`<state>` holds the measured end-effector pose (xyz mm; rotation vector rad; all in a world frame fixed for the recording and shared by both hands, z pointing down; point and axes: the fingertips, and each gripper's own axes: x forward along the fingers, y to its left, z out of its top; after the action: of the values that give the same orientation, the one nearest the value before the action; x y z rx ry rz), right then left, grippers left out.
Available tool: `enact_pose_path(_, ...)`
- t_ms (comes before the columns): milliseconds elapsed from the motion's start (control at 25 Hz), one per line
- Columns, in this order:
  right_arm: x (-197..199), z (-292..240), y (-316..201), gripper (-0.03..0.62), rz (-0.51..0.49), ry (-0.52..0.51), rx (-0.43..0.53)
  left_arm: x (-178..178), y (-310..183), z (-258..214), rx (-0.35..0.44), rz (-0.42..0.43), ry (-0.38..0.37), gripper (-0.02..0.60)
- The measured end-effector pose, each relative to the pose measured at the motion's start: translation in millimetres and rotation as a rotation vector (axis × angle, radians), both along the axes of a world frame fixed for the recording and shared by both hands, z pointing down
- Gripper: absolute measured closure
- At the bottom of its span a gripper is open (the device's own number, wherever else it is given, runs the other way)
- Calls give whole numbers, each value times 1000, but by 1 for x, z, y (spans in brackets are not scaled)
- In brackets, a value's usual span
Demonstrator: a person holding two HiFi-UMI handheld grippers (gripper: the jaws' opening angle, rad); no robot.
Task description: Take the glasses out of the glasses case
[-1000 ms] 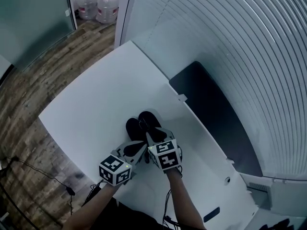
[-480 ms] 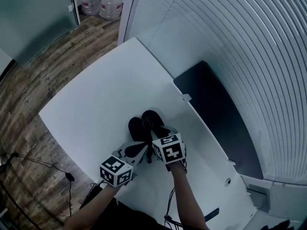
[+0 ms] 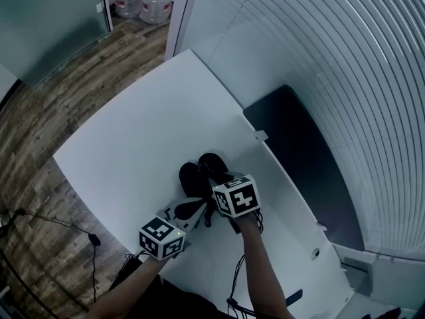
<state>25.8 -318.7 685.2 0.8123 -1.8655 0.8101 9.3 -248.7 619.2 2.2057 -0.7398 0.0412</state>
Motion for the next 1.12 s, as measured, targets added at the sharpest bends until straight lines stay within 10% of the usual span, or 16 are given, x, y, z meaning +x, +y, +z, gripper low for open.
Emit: enact_pose_path(1120, 0, 0, 1, 568, 5, -3, 25, -7, 7, -4, -7, -6, 26, 581)
